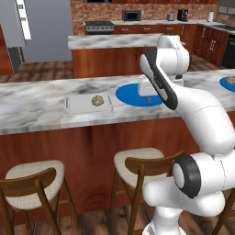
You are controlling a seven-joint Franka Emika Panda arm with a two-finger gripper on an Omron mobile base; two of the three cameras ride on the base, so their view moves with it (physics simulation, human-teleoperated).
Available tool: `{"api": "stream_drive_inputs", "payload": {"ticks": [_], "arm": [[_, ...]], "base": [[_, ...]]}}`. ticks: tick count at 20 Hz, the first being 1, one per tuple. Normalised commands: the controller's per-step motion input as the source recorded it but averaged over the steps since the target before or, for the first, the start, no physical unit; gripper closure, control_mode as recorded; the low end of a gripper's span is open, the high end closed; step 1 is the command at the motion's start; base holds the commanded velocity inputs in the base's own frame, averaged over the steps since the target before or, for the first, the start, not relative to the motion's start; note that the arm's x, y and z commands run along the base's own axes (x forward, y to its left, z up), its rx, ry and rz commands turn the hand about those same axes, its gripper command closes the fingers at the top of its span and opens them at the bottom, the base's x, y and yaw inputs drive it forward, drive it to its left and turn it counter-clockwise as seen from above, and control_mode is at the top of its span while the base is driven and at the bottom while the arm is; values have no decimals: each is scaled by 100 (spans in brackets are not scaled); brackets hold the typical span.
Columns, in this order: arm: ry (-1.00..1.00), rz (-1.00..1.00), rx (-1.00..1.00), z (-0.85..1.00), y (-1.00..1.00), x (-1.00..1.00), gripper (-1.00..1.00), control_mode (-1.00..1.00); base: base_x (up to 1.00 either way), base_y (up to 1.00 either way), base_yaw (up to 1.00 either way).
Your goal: Place two dumplings into each of the tupperware containers and then place the containers in the fridge.
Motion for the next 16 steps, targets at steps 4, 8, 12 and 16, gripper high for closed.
{"api": "stream_drive_inputs", "payload": {"ticks": [4, 8, 12, 16], "arm": [[0, 0, 0, 5, -24, -37, -100, -100], [0, 0, 0, 7, -7, -25, -100, -100], [0, 0, 0, 11, -1, -29, -100, 100], [0, 0, 0, 0, 0, 0, -100, 100]], "base": [[0, 0, 0], [0, 0, 0], [-19, -4, 0], [-79, -58, 0]]}}
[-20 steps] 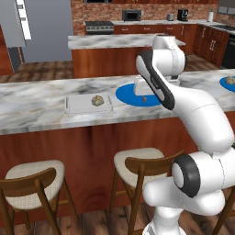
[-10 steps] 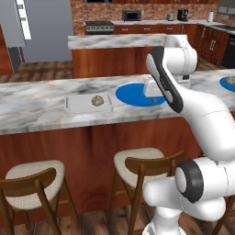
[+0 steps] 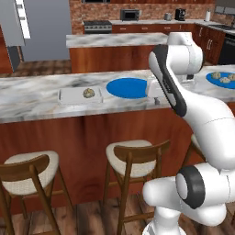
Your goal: Place two dumplings into each of the tupperware containers and then place the containers in the fridge.
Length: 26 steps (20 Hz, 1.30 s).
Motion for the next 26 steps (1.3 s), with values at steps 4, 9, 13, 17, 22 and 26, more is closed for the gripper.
{"api": "stream_drive_inputs", "payload": {"ticks": [4, 9, 13, 17, 22, 26], "arm": [[0, 0, 0, 0, 0, 0, -100, 100], [0, 0, 0, 0, 0, 0, -100, 100], [0, 0, 0, 0, 0, 0, -100, 100], [0, 0, 0, 0, 0, 0, -100, 100], [0, 0, 0, 0, 0, 0, -100, 100], [0, 0, 0, 0, 0, 0, -100, 100]], "base": [[-34, -100, 0], [1, -100, 0], [10, -94, 0], [26, -76, 0], [42, -56, 0], [57, -34, 0]]}}
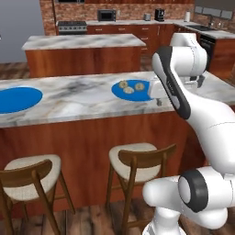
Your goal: Place two dumplings into each of the tupperware containers and then place the containers in the fridge.
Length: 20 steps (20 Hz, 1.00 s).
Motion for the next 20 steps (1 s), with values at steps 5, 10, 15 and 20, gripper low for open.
{"api": "stream_drive_inputs", "payload": {"ticks": [5, 10, 15, 20], "arm": [[0, 0, 0, 0, 0, 0, -100, 100], [0, 0, 0, 0, 0, 0, -100, 100], [0, 0, 0, 0, 0, 99, -100, -100], [0, 0, 0, -13, 3, 100, -100, -100]], "base": [[67, -11, 0], [71, -6, 0], [0, 0, 0], [0, 0, 0]]}}
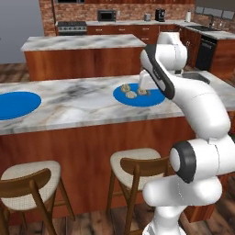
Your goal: Place two dumplings into each of the tupperware containers and then place the containers in the fridge.
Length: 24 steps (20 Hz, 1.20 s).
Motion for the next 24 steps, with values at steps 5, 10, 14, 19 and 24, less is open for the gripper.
{"api": "stream_drive_inputs", "payload": {"ticks": [5, 10, 14, 19, 24], "arm": [[0, 0, 0, -22, 22, 100, -100, -100], [-7, 0, 0, -26, 17, 95, -100, -100], [-16, 0, 0, -28, 0, 76, -100, -100], [-13, 0, 0, -28, 9, 67, -100, -100], [-6, 0, 0, -30, 17, 39, -100, -100]], "base": [[0, 0, 0], [0, 0, 0], [0, 0, 0], [0, 0, 0], [0, 0, 0]]}}
